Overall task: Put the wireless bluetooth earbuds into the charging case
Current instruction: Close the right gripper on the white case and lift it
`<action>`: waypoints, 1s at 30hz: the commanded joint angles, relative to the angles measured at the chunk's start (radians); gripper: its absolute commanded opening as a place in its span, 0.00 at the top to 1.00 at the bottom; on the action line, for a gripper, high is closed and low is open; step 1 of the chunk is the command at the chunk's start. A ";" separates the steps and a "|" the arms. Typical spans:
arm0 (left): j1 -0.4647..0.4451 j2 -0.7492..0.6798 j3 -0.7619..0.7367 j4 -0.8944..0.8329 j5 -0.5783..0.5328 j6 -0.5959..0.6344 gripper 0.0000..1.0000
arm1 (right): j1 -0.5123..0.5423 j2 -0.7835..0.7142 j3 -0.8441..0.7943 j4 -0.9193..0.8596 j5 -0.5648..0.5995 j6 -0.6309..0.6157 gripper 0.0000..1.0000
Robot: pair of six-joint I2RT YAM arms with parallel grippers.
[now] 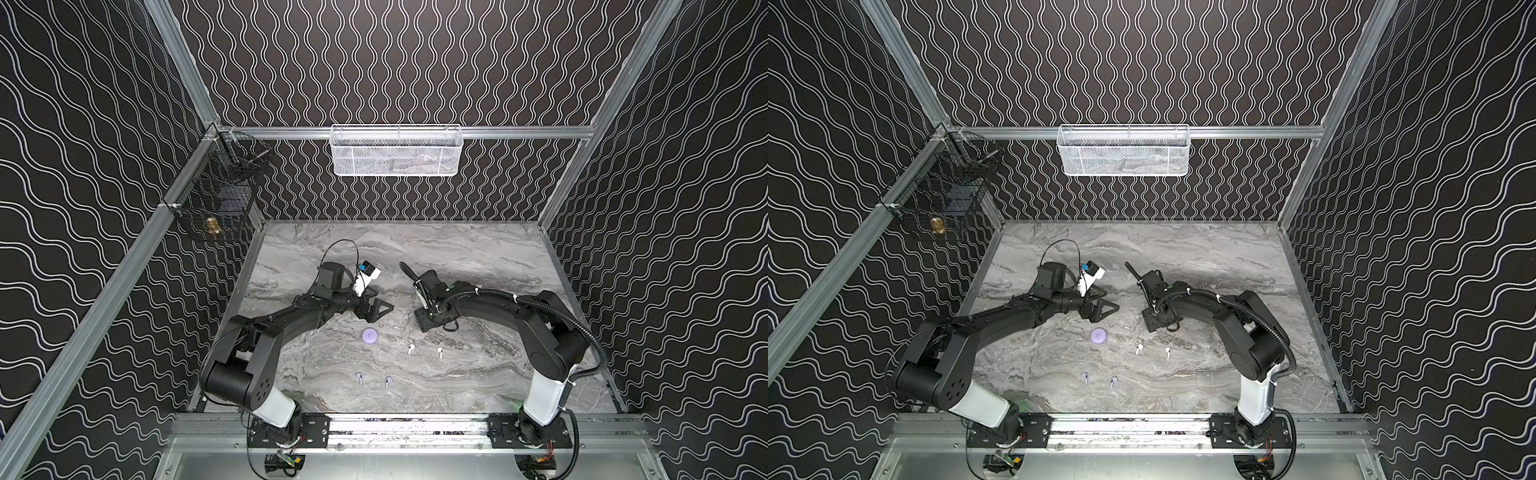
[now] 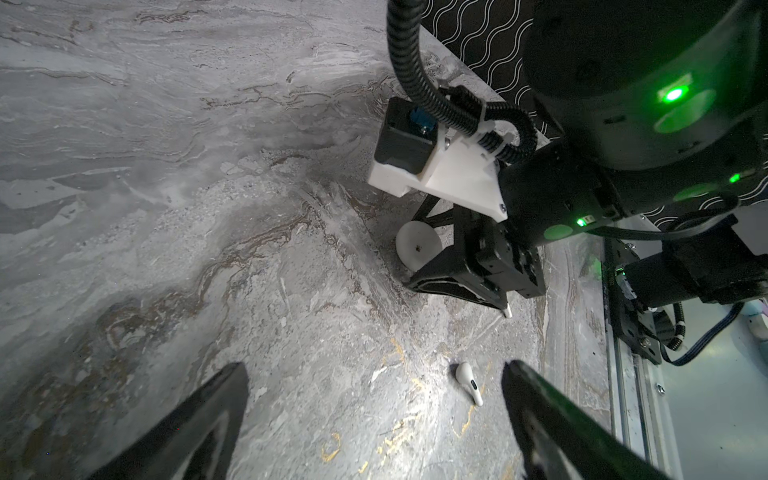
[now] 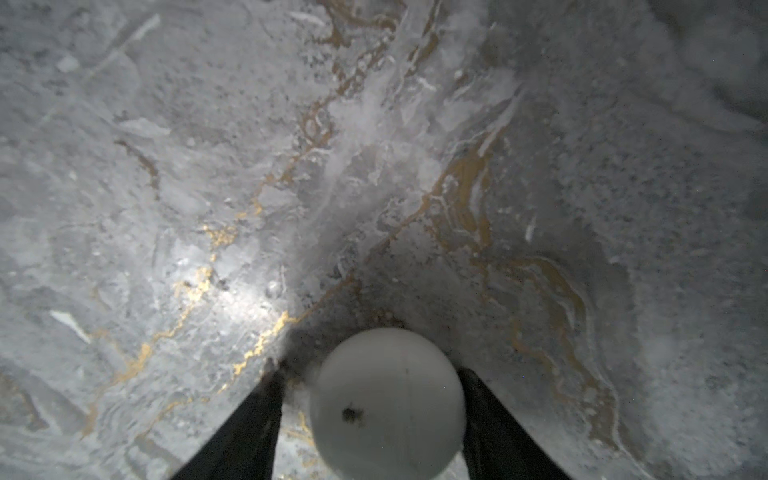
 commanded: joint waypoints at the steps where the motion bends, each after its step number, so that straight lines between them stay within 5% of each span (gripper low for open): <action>1: 0.003 0.005 0.007 0.022 0.015 -0.001 0.01 | 0.002 0.002 0.003 -0.024 0.020 0.028 0.33; 30: 0.002 0.005 0.007 0.022 0.012 0.000 0.01 | 0.002 0.000 -0.001 -0.022 0.027 -0.021 0.46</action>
